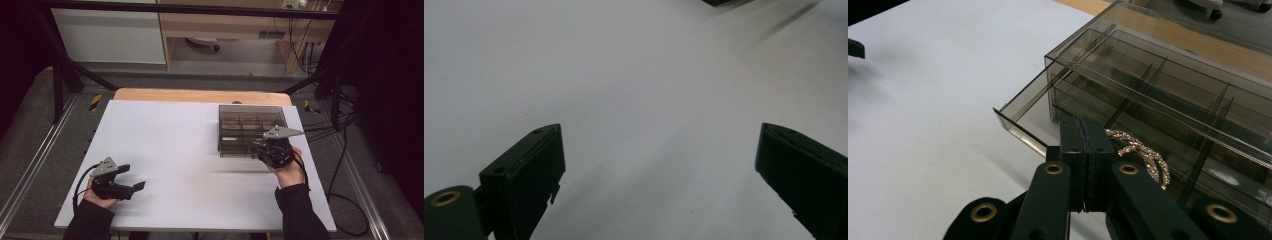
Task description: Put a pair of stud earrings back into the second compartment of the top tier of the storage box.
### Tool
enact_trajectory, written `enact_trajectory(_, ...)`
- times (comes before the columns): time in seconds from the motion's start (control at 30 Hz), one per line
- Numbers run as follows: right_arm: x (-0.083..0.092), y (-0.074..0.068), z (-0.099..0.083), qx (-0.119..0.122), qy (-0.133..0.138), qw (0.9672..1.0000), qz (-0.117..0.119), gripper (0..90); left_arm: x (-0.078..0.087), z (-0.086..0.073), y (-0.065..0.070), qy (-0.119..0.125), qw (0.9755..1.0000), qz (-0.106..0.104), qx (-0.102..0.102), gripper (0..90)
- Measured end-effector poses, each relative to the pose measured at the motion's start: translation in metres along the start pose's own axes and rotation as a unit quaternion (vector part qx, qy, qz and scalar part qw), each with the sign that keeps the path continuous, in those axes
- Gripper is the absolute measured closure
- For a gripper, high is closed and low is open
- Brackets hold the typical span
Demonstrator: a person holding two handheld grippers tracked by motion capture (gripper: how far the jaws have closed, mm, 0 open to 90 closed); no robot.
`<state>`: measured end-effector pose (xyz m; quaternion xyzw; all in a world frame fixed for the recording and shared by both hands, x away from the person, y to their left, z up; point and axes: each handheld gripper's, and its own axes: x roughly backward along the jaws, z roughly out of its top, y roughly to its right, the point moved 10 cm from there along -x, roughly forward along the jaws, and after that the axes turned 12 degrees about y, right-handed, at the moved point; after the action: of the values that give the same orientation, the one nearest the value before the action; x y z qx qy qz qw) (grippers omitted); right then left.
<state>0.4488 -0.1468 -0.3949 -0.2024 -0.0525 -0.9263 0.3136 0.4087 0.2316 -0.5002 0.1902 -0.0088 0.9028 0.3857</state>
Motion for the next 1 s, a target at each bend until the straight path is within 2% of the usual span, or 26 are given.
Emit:
enact_trajectory(0.5,-0.016,0.020,-0.005,-0.011,-0.009,0.9996,-0.024,89.9,0.000,0.000,0.000,0.000,1.0000,0.000,0.001,5.5)
enact_trajectory(1.0,-0.029,0.026,-0.011,-0.018,-0.018,0.9991,-0.033,89.9,0.000,-0.001,0.000,-0.002,1.0000,0.000,0.000,5.5)
